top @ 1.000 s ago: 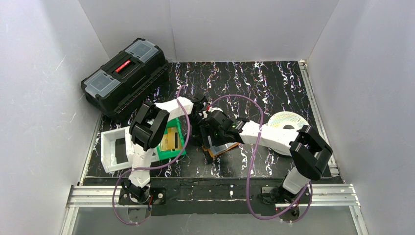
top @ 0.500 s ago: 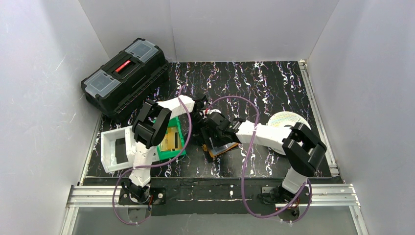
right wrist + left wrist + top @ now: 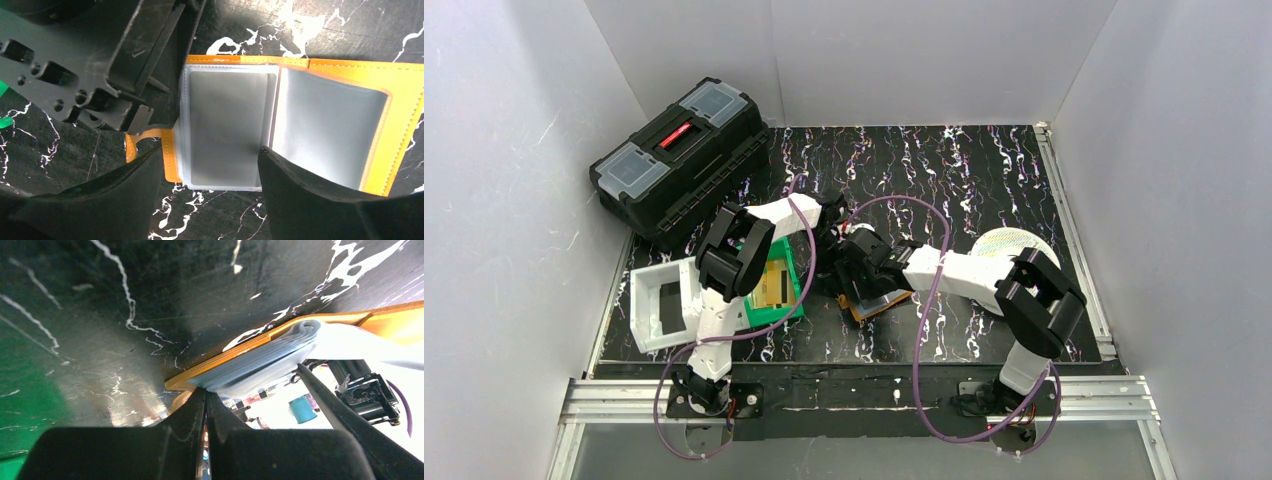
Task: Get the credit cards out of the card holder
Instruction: Remove the credit card from the card holder.
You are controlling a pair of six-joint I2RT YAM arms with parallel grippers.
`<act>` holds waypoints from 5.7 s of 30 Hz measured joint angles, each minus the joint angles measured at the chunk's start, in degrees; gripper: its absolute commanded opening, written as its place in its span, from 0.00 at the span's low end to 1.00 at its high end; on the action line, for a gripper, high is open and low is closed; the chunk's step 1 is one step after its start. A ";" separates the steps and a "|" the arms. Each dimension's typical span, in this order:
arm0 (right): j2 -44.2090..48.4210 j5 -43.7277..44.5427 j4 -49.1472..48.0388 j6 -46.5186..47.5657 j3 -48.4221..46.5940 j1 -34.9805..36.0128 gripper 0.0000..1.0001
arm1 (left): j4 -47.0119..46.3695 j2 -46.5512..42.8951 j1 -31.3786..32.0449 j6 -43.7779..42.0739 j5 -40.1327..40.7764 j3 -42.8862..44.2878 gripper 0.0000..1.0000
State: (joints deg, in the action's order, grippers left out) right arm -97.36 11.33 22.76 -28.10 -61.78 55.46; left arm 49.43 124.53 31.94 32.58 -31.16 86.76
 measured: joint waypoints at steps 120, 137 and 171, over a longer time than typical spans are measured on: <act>19.93 -18.95 1.11 -14.95 18.12 -21.33 0.25 | -17.59 -6.88 10.01 9.90 -0.02 -2.78 0.05; 10.40 -17.92 1.22 -15.02 16.44 -21.33 0.09 | -19.78 -6.88 6.95 8.33 0.24 -6.60 0.23; 6.10 -24.13 -1.25 -16.11 14.47 -21.99 0.01 | -25.35 -9.25 1.97 4.94 -5.40 -13.07 0.10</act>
State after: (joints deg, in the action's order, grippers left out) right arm -91.26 -12.80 21.52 -44.21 -47.31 33.47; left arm 24.08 115.28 33.91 37.52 -36.56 73.69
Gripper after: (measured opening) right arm 0.023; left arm 0.057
